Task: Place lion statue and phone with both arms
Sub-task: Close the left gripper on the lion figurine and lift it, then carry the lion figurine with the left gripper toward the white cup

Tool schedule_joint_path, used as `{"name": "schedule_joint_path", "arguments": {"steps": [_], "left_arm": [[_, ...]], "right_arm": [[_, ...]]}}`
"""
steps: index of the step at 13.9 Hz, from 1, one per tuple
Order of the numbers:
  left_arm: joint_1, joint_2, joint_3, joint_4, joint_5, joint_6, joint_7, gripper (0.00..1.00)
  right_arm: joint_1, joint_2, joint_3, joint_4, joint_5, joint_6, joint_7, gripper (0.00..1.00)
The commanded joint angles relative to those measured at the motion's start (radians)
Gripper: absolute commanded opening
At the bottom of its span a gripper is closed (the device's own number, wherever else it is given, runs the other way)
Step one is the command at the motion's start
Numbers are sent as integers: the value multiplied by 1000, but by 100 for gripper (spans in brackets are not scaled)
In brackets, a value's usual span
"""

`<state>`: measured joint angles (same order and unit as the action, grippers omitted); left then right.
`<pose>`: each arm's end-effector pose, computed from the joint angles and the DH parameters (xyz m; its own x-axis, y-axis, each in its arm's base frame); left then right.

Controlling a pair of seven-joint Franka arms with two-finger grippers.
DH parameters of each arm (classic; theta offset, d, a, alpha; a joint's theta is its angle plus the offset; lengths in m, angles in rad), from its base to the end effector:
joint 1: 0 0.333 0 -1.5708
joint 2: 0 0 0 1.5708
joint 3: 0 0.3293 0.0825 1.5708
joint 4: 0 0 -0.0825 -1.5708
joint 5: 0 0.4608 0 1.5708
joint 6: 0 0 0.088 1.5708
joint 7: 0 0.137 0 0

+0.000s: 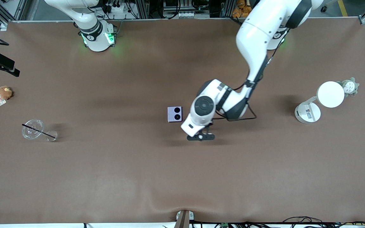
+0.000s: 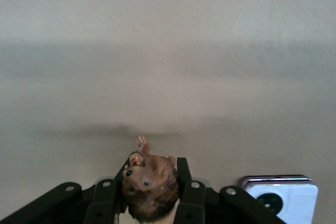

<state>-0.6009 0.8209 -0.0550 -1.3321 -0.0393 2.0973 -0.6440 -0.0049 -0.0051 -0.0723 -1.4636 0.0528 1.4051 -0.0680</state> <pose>0.6431 -0.4890 0.1718 0.9958 0.0240 -0.0886 0.0263 -0.9993 0.0248 0.6088 -0.0393 0.6550 0.9988 -0.0005 -0.0494 -0.0033 -0.9984 -0.0563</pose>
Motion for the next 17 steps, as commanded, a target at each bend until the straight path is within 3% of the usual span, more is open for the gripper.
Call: {"name": "schedule_joint_path", "arguments": {"steps": [1, 3, 7, 12, 14, 17], "left_arm": [[64, -69, -5, -44, 19, -53, 23, 0], [122, -121, -3, -126, 27, -40, 75, 0], [283, -311, -12, -407, 58, 91, 223, 0], [380, -480, -14, -666, 59, 163, 329, 0], [408, -522, -12, -783, 61, 245, 378, 0], [478, -552, -11, -860, 62, 288, 469, 0]], "right_arm": [[-6, -12, 6, -6, -7, 0, -10, 100], [-6, -12, 6, -6, -8, 2, -10, 100], [-6, -12, 6, -6, -8, 2, -10, 100], [-6, -12, 6, -8, -8, 2, -10, 100], [-6, -12, 6, -8, -8, 3, -10, 100], [-4, -12, 6, -8, -8, 3, -10, 100]]}}
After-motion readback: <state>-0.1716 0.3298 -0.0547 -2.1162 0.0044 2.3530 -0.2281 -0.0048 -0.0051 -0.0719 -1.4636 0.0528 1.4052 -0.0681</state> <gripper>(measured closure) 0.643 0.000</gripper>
